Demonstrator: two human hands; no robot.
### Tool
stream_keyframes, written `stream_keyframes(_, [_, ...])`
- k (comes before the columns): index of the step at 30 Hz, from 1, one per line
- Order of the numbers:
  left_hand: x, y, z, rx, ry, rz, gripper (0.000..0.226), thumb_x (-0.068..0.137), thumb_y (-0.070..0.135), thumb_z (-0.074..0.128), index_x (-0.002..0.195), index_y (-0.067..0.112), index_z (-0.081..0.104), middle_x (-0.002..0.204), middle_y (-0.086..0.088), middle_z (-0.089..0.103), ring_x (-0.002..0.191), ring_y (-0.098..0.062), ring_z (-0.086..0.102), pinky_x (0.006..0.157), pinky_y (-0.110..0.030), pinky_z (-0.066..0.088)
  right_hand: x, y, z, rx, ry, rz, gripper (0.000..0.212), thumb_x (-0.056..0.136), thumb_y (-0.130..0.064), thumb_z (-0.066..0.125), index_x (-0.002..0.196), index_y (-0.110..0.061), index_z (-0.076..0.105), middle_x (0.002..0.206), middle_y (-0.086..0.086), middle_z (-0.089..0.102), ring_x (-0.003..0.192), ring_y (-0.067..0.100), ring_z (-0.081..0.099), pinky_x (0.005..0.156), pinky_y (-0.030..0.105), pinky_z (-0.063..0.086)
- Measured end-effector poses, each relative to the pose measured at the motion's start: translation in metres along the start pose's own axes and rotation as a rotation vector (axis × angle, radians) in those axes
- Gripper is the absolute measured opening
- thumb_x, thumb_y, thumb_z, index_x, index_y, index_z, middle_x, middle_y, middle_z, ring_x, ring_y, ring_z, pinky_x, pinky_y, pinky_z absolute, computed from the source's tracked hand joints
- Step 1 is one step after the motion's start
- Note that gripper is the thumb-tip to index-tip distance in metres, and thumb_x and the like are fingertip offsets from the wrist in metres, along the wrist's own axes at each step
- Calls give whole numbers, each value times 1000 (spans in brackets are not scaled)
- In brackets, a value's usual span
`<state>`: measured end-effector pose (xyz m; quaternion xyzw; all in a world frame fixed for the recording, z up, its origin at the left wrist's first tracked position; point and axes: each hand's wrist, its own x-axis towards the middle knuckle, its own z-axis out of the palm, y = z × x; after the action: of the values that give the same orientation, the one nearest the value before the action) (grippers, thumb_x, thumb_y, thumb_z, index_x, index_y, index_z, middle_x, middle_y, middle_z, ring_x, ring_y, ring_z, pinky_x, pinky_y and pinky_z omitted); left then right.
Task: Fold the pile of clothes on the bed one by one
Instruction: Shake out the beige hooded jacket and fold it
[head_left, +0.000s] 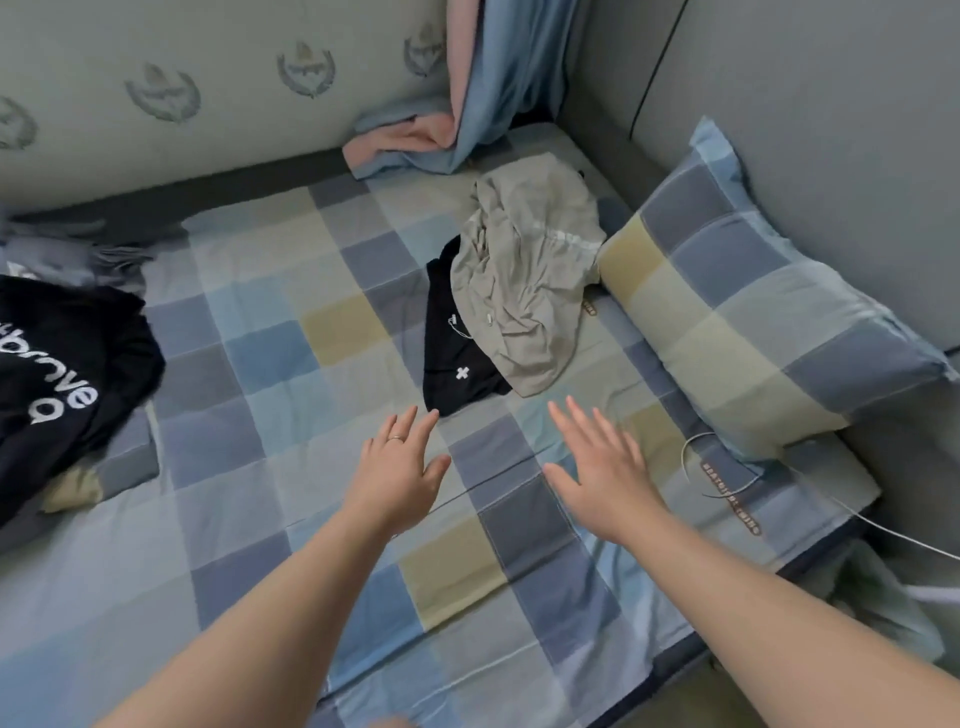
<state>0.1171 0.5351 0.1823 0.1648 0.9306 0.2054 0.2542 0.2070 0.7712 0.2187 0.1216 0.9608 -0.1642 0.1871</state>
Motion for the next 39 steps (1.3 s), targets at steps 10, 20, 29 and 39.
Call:
stream_keyframes(10, [260, -74, 170, 243, -32, 262, 65, 105, 46, 42, 160, 35, 9, 169, 2, -6, 155, -24, -9, 126, -45, 5, 205, 102, 192, 97, 58, 192, 73, 103, -47, 41, 158, -41, -6, 167, -17, -10, 155, 16, -6, 124, 47, 6])
stream_keyframes(20, [440, -71, 227, 248, 340, 376, 58, 102, 49, 37, 156, 45, 17, 165, 18, 17, 140, -25, 28, 105, -44, 26, 405, 153, 247, -17, 306, 139, 72, 94, -65, 40, 155, -50, 6, 167, -16, -4, 154, 22, 1, 115, 70, 8])
stream_keyframes(29, [450, -81, 235, 235, 426, 430, 37, 103, 51, 39, 139, 57, 44, 153, 21, 41, 124, -22, 43, 92, -38, 32, 419, 162, 275, -54, 661, 77, 46, 99, -42, 39, 145, -43, 47, 155, -8, 43, 142, 27, 39, 112, 66, 23])
stream_keyframes(39, [404, -29, 177, -51, 170, 246, 27, 101, 33, 38, 84, 26, 57, 102, 13, 61, 118, -24, 49, 87, -41, 27, 384, 130, 192, 118, -45, 224, 71, 96, -46, 52, 155, -51, 12, 167, -20, 2, 155, 15, -4, 117, 69, -1])
